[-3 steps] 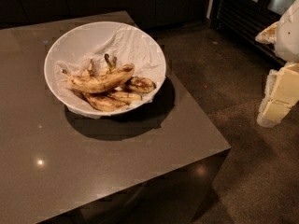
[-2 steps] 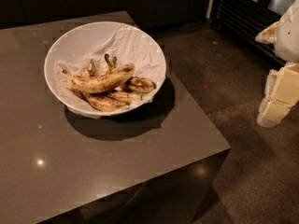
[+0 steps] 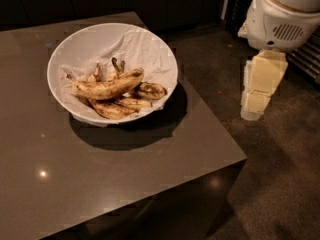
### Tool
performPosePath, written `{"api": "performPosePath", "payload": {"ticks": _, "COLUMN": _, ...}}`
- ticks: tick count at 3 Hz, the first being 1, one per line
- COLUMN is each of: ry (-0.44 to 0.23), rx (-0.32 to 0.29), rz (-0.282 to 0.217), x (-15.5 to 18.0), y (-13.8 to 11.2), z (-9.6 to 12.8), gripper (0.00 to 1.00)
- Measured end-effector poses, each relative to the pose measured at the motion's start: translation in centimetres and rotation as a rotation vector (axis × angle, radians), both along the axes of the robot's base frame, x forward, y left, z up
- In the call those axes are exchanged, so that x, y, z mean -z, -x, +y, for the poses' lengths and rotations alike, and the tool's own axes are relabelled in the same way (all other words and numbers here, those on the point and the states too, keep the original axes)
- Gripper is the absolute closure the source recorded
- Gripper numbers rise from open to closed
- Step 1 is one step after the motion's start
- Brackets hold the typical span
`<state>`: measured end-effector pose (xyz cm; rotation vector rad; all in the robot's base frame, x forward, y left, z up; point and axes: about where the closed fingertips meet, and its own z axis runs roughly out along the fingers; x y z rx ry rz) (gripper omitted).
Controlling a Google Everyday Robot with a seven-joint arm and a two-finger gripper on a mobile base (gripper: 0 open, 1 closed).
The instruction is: Pick banana from white bowl
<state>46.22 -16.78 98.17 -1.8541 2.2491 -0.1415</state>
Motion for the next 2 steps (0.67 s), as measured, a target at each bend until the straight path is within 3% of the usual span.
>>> {"api": "performPosePath", "payload": {"ticks": 1, "ry": 0.053, "rx": -0.054, "rz": -0.002, "x": -0.43, "y": -0.98, "z": 2.68, "gripper": 0.0}}
{"api": "performPosePath", "payload": {"ticks": 2, "ry": 0.04, "rx": -0.057, "rz": -0.031, "x": -0.73, "y": -1.53, "z": 3.05, "gripper": 0.0}}
